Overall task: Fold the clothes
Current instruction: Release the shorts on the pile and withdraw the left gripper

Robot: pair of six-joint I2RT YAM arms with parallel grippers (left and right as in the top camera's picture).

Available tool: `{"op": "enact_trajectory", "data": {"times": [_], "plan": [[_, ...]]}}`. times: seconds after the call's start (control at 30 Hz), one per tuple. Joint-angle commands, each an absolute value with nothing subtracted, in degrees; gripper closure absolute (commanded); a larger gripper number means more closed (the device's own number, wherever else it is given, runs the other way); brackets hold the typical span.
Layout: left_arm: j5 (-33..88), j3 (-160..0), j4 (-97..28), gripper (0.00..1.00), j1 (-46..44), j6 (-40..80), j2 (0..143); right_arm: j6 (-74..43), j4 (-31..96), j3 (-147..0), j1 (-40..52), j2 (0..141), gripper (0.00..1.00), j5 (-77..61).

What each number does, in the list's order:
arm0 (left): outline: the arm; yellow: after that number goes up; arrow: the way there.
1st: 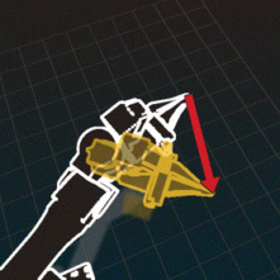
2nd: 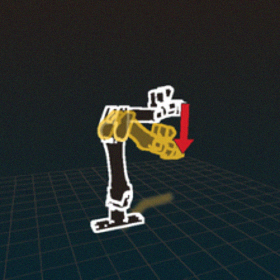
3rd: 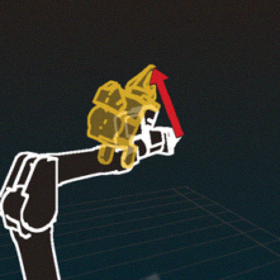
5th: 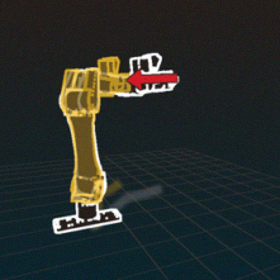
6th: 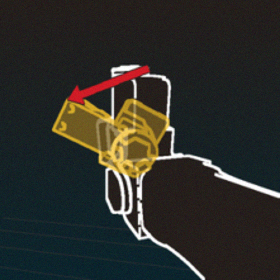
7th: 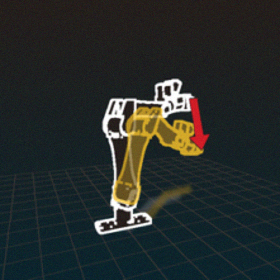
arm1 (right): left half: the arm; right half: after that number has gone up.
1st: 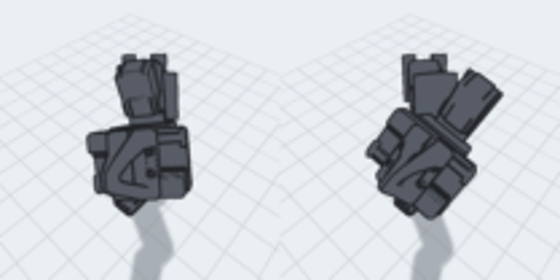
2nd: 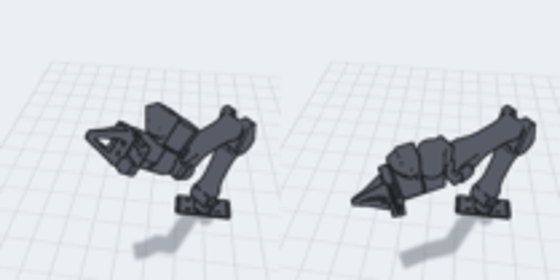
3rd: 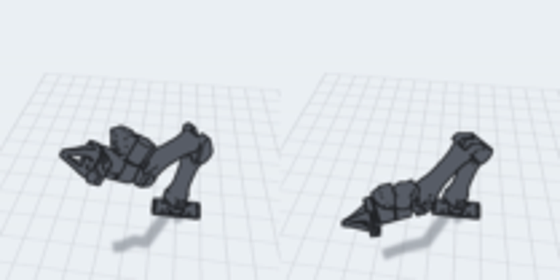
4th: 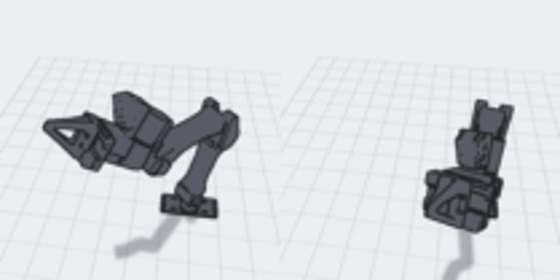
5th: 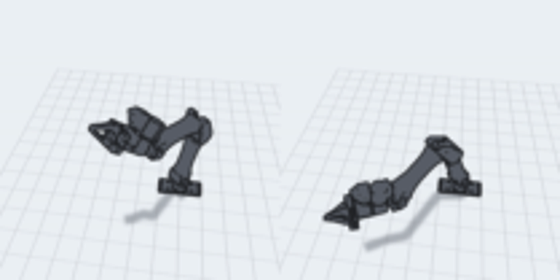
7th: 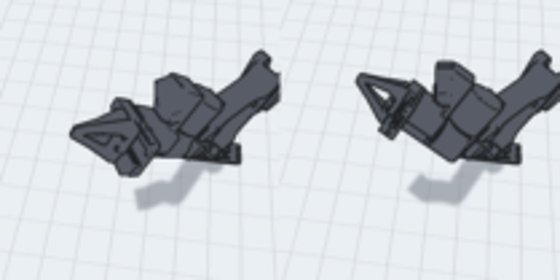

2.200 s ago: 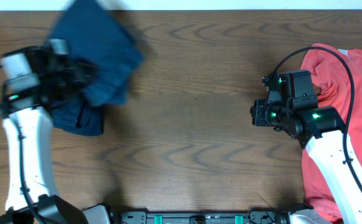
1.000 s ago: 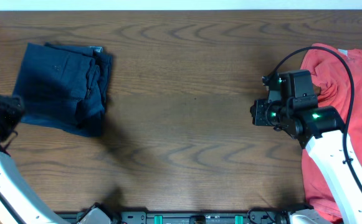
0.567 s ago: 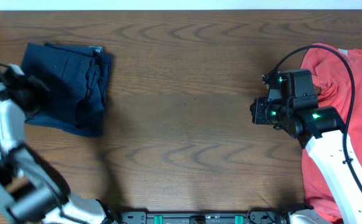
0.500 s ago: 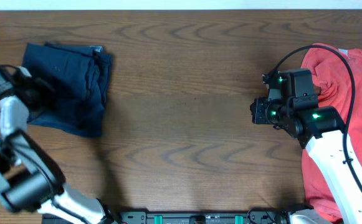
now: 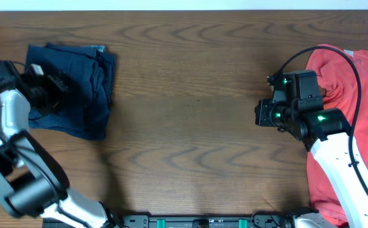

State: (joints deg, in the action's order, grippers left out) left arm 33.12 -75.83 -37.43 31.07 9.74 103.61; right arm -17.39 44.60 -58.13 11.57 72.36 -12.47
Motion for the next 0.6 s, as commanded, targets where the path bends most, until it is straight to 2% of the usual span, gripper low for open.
{"op": "enact_trajectory", "data": {"times": [0.0,0.1,0.3,0.4,0.43,0.47,0.5,0.53,0.57], "plan": [[36.0,-80.7,-43.0,0.44,28.9,1.3,94.1,-17.8,44.5,-58.6,11.3,71.2,0.96,-14.7],[36.0,-82.1,-47.4,0.36,26.8,-3.6,86.6,-17.7,44.3,-58.7,11.9,68.2,0.97,-14.8],[35.5,-82.4,-52.9,0.32,21.5,-8.6,70.3,-15.7,43.5,-59.1,13.6,56.4,0.96,-13.4],[30.0,-82.4,-58.2,0.29,19.3,-8.6,62.0,-12.6,43.5,-59.1,14.1,49.5,0.94,-12.9],[28.1,-82.4,-59.9,0.28,19.0,-8.6,59.7,-11.6,43.6,-59.1,14.1,47.4,0.90,-12.9],[25.7,-82.4,-61.5,0.22,18.7,-8.5,57.2,-10.3,43.8,-59.1,14.1,44.9,0.82,-12.9],[23.1,-82.4,-62.9,0.08,18.5,-8.3,54.4,-9.5,44.3,-59.1,14.1,42.5,0.72,-12.9],[21.8,-82.4,-63.6,0.02,18.5,-8.3,52.7,-9.1,44.6,-59.1,14.1,41.2,0.65,-12.9],[20.6,-82.4,-64.2,0.02,18.5,-8.3,50.8,-8.6,45.1,-59.1,14.1,39.7,0.57,-12.9]]}}
